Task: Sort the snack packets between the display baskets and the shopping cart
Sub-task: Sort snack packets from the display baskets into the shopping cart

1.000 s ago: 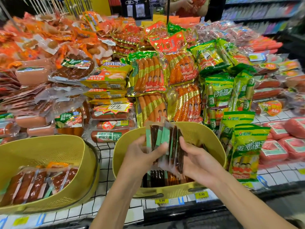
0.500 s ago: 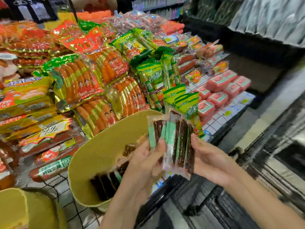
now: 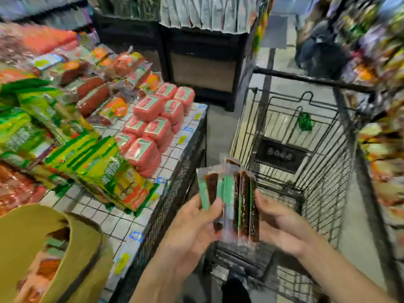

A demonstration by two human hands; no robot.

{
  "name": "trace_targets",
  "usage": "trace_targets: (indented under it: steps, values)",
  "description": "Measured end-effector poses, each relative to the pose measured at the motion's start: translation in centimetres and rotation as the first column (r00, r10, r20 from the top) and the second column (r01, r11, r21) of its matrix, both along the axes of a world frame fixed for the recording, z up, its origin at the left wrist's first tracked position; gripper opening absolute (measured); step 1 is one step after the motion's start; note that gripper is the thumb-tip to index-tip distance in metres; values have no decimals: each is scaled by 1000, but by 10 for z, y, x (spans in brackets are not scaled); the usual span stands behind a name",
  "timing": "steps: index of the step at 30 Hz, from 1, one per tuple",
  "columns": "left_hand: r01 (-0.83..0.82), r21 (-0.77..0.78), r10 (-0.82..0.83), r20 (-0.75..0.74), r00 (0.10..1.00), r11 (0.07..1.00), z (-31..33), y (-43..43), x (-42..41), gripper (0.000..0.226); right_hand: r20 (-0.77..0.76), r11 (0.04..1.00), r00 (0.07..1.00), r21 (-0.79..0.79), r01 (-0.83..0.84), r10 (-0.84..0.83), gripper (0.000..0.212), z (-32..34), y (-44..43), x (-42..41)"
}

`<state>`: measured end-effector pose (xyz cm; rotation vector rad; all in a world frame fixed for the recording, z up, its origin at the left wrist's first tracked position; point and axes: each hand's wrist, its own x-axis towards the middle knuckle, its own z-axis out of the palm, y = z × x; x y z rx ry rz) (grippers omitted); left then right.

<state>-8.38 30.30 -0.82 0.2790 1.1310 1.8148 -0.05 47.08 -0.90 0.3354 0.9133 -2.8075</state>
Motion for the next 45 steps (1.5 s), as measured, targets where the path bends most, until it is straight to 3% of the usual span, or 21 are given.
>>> trace_targets:
  steps: [3, 7, 10, 12, 14, 16, 19, 24, 27, 31, 35, 37, 40, 43, 45]
  values:
    - [17, -106, -27, -93, 995, 994, -12, 56, 0, 28, 110, 994, 988, 19, 106, -107, 60, -14, 49, 8]
    - [35, -356, -119, -217, 969, 934, -38, 135, -10, 48, 292, 970, 925, 89, 227, -243, 41, -40, 107, 16]
    - [-88, -509, -92, -318, 944, 856, -73, 192, -19, 42, 369, 941, 866, 120, 317, -338, 45, -74, 148, 15]
    - [-130, -517, -118, -420, 900, 846, -102, 224, -27, 42, 430, 909, 803, 139, 394, -413, 44, -104, 176, 14]
    - [-93, -535, -160, -409, 899, 840, -140, 253, -41, 43, 487, 876, 734, 172, 451, -473, 43, -137, 203, 11]
    - [-29, -575, -161, -277, 947, 818, -183, 281, -60, 46, 535, 855, 674, 226, 467, -509, 46, -175, 229, 4]
    - [18, -642, -139, -138, 981, 766, -258, 322, -88, 54, 600, 839, 590, 342, 422, -541, 47, -238, 263, -16]
    - [13, -754, -166, -127, 978, 657, -371, 375, -126, 80, 654, 816, 488, 464, 344, -578, 28, -353, 312, -63]
    - [52, -814, -248, -114, 962, 579, -426, 393, -144, 74, 633, 781, 466, 562, 273, -618, 28, -416, 329, -89]
    - [-26, -843, -294, -216, 931, 538, -482, 412, -158, 65, 587, 716, 456, 675, 181, -669, 32, -473, 336, -117]
    - [-76, -826, -328, -304, 894, 558, -512, 414, -161, 53, 501, 644, 515, 753, 139, -696, 26, -507, 334, -139]
    - [-129, -820, -318, -354, 880, 557, -517, 414, -157, 46, 476, 593, 492, 798, 107, -729, 23, -516, 328, -146]
    - [-208, -840, -299, -394, 869, 502, -520, 414, -151, 52, 425, 459, 443, 888, -36, -789, 19, -523, 317, -152]
    - [-313, -853, -203, -423, 883, 417, -521, 416, -151, 40, 409, 408, 462, 907, -107, -787, 43, -525, 309, -149]
    - [-339, -847, -165, -434, 886, 410, -519, 417, -145, 40, 383, 361, 442, 923, -136, -811, 50, -526, 307, -145]
